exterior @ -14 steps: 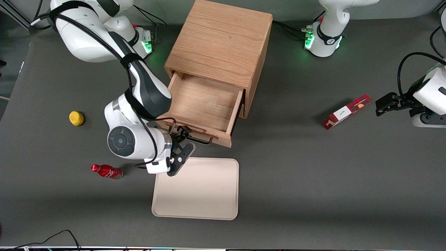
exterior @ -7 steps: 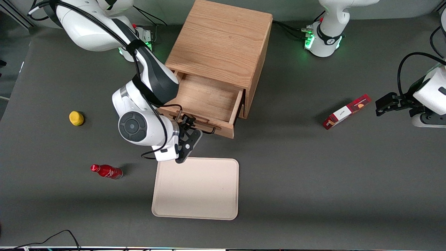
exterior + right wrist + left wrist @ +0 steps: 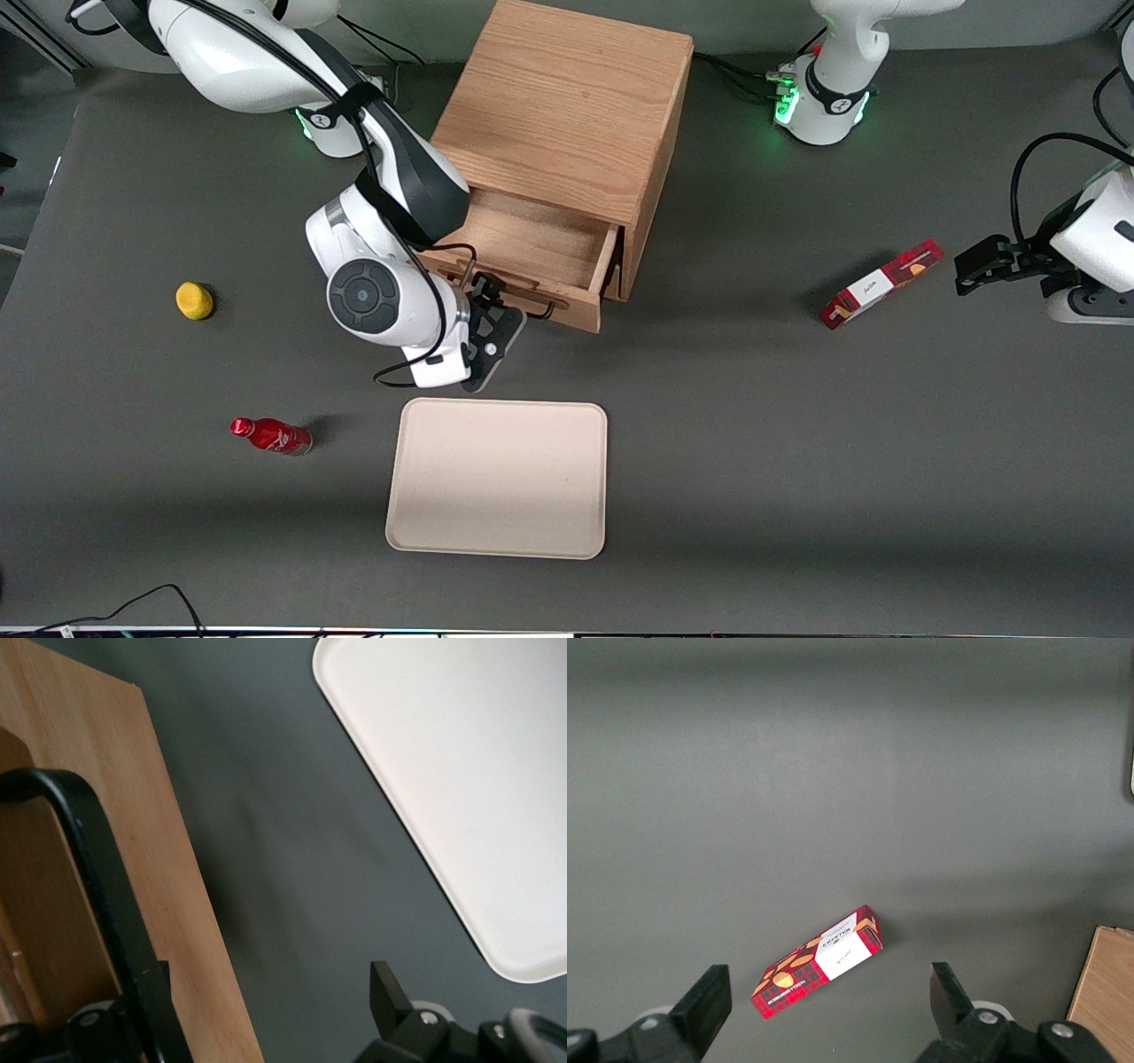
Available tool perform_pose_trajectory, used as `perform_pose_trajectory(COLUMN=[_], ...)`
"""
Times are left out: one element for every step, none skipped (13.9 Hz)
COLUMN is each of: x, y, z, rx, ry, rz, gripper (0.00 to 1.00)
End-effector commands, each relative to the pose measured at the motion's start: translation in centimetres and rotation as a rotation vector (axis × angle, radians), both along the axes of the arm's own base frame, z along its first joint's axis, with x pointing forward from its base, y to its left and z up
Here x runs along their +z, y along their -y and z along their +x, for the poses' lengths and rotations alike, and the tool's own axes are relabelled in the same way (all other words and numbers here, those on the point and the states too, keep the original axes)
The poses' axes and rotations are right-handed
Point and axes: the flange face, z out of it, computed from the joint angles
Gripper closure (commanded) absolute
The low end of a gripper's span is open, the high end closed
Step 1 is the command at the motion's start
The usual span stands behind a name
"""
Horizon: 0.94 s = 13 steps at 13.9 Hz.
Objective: Close top drawer
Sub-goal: 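Push the drawer front with the right gripper into the cabinet, then keep pushing the drawer with the right gripper until flush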
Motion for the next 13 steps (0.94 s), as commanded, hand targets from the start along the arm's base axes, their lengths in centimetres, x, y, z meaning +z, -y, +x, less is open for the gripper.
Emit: perform_pose_trajectory(x=[1.2, 1.4, 1.6, 1.9, 1.8, 2.1, 1.9, 2.1, 2.0, 1.9, 1.9, 1.8, 1.8], y=[-0.5, -0.6, -0.9, -0.9, -1.5, -1.9, -1.9, -2.2, -2.3, -2.4, -2.4, -2.5, -2.7], z=[-2.4, -2.8, -3.4, -3.7, -4.2, -4.7, -5.0, -5.4, -5.9, -6.2, -6.4, -6.6, -7.0], rx=[0.033, 0.038, 0.045, 0.047, 0.052, 0.052, 0.055, 0.059, 0.064, 0.067, 0.067, 0.070, 0.075], ry=[0.012, 0.013, 0.010, 0.012, 0.008, 0.011, 0.008, 0.015, 0.013, 0.014, 0.018, 0.020, 0.019], rz=[-0.009, -0.011, -0.010, -0.010, -0.013, -0.015, -0.018, -0.016, -0.019, -0.019, -0.019, -0.020, -0.022], gripper=[0.00, 0.00, 0.00, 0.00, 0.00, 0.00, 0.00, 0.00, 0.00, 0.00, 0.00, 0.00, 0.00])
